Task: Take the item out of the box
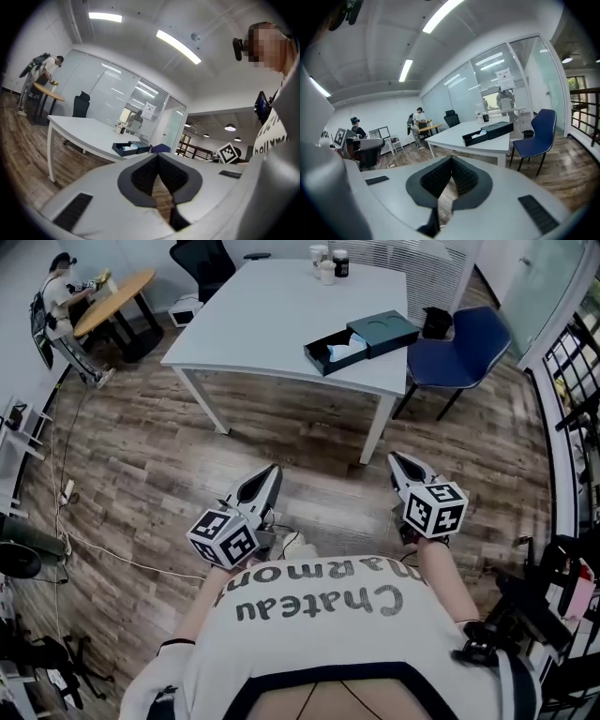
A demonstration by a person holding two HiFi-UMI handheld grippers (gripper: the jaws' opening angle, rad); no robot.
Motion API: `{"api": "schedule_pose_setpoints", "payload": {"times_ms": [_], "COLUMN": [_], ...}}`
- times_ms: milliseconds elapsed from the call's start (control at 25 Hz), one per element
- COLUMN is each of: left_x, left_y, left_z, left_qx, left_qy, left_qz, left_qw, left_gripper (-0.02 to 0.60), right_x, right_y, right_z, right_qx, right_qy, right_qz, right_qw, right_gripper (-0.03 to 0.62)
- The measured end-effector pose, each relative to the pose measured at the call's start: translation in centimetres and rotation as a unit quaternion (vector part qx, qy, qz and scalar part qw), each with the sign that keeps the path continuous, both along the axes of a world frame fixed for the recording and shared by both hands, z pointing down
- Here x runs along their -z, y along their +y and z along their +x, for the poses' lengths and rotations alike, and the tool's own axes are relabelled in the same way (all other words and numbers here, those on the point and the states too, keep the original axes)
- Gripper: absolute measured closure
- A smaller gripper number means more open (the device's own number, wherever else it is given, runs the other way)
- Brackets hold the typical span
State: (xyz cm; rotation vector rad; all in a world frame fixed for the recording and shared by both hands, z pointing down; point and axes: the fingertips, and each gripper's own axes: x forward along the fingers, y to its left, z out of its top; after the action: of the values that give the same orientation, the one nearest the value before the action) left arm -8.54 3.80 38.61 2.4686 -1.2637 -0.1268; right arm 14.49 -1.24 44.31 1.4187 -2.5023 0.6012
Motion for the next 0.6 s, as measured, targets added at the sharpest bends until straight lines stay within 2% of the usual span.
{"api": "schedule_pose_setpoints", "payload": {"times_ms": [280,600], "left_x": [-0.6,0.9], "left_y": [-4.6,-12.1], "left_z": [-1.3,-3.9], "left_qx": [-0.012,-0.042], "left_qy": [0.018,0.016], "left_qz": [-0.006,-0.002], "left_qw": [0.9997,0.9990], "left_gripper": [0.569,0.569], "right_x": [-0.2,1.5], "right_y": [-4.2,-9.8], "right_z": [-1.1,-4.1], "right_qx": [-0.016,-0.035], "right_qy": [-0.004,-0.010], "right_qz": [-0.003,0.004], "right_qw": [1.000,0.999], "right_gripper": [0.594,0.594]}}
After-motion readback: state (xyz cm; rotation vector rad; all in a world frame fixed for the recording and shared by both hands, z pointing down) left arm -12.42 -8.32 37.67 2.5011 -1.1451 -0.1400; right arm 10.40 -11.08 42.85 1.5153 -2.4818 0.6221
